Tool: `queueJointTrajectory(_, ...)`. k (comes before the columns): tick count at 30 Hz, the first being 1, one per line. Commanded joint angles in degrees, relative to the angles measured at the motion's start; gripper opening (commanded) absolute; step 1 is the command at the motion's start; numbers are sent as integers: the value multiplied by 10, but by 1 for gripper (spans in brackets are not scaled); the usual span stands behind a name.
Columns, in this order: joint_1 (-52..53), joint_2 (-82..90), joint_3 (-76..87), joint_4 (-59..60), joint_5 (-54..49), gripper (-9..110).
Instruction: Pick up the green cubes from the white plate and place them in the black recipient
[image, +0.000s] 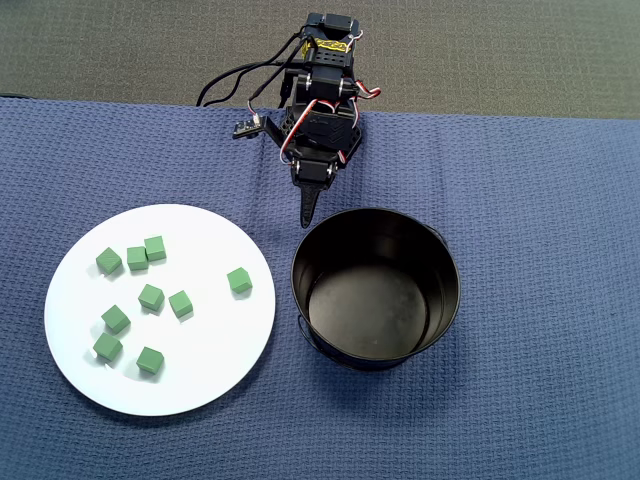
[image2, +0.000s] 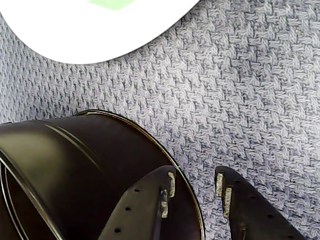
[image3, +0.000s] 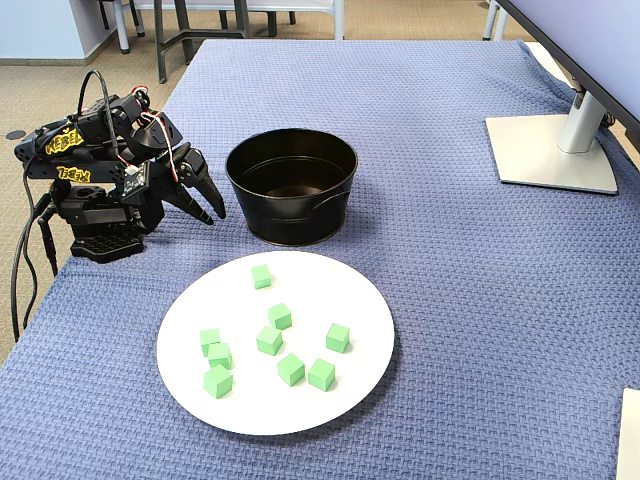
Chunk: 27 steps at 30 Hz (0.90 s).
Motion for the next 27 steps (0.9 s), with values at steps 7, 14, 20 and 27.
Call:
queueJointTrajectory(7, -62, -132, -15, -72, -40, 1)
queueJointTrajectory(14, -35, -184, -95, -55, -43, 8)
queueJointTrajectory(20, 34, -276, -277, 18, -96, 16)
queueJointTrajectory(27, 143, -396, -395, -31, -236, 18)
